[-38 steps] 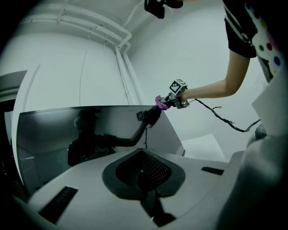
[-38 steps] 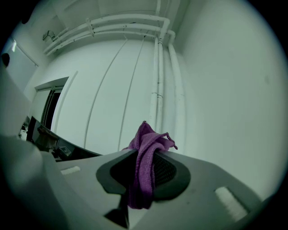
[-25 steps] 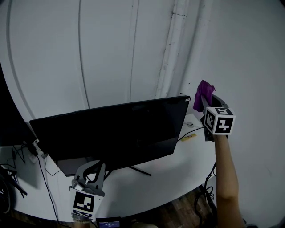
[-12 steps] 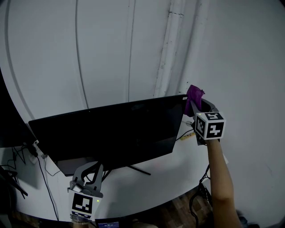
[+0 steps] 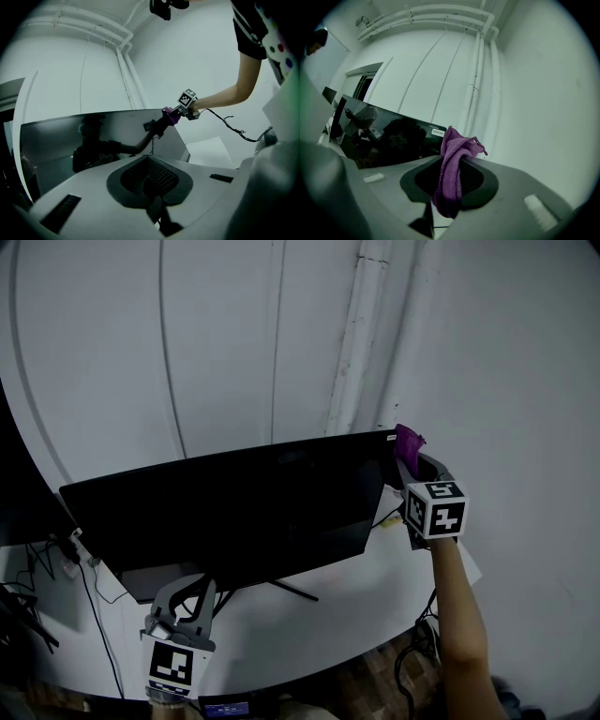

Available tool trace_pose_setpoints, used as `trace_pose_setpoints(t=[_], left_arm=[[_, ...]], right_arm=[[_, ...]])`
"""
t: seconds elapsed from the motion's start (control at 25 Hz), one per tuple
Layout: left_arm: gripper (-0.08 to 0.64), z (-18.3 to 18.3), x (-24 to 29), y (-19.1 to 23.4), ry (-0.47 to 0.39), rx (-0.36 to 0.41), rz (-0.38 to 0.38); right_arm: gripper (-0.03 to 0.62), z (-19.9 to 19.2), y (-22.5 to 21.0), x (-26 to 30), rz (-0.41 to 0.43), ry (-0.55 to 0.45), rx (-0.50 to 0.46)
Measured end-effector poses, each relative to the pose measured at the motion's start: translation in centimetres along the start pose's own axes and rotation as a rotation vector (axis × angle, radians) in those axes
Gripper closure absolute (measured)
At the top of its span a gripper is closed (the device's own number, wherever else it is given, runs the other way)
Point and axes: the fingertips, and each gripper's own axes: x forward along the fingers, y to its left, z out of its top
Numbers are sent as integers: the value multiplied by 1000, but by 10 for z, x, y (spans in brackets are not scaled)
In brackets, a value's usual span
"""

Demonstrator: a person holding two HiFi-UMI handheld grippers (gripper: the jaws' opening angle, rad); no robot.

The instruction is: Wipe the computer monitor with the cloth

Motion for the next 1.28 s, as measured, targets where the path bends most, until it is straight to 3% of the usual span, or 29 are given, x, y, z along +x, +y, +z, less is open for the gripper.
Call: trace_pose_setpoints(t=[0.36,1.28], left_arm=[[554,-5,-3,5,12,-11,12],[554,-21,-6,4,30,-28,12]], right_arm=[[500,-30,11,1,7,51,-14],[501,-134,39,-7,32,187,54]])
